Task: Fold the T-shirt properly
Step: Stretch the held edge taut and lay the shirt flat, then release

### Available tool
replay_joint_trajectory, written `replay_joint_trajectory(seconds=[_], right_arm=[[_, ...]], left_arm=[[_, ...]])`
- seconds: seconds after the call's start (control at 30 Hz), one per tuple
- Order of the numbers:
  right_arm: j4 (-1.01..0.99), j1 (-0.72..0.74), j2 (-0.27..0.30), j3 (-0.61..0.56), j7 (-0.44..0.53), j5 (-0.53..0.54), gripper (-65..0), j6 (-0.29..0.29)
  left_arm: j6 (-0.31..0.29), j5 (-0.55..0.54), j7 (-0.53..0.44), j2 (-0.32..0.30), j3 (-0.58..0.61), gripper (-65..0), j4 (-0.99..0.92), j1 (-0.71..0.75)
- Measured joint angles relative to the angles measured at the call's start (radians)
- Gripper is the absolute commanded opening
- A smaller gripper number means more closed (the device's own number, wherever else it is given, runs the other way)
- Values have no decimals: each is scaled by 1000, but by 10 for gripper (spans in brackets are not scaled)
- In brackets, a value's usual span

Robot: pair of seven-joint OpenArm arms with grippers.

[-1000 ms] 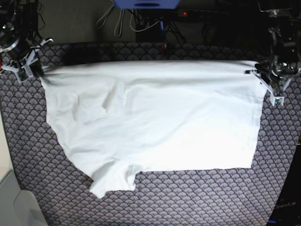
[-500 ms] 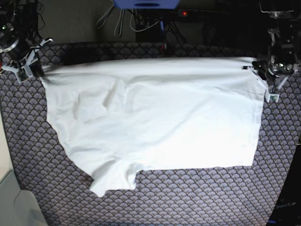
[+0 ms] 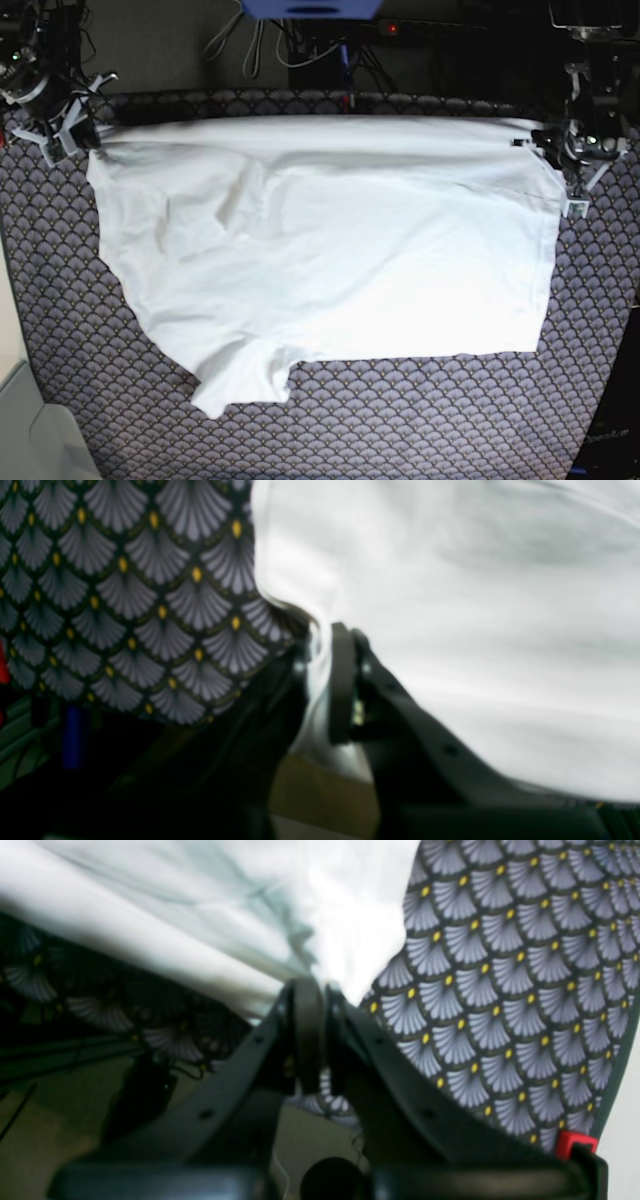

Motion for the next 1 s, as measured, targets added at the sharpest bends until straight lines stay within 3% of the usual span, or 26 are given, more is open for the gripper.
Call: replay_joint_trajectory(seconds=[0.77, 0.83, 1.0], right_arm=[[2, -52, 10, -6, 7, 4, -650, -7], [1, -52, 10, -6, 4, 4, -627, -7], [1, -66, 13, -6, -6, -11, -468, -18]], left_arm=[[0, -3, -15, 0, 0, -637, 5, 14], [0, -3, -15, -1, 0, -585, 4, 14], [10, 15, -34, -8, -6, -318, 24, 46]])
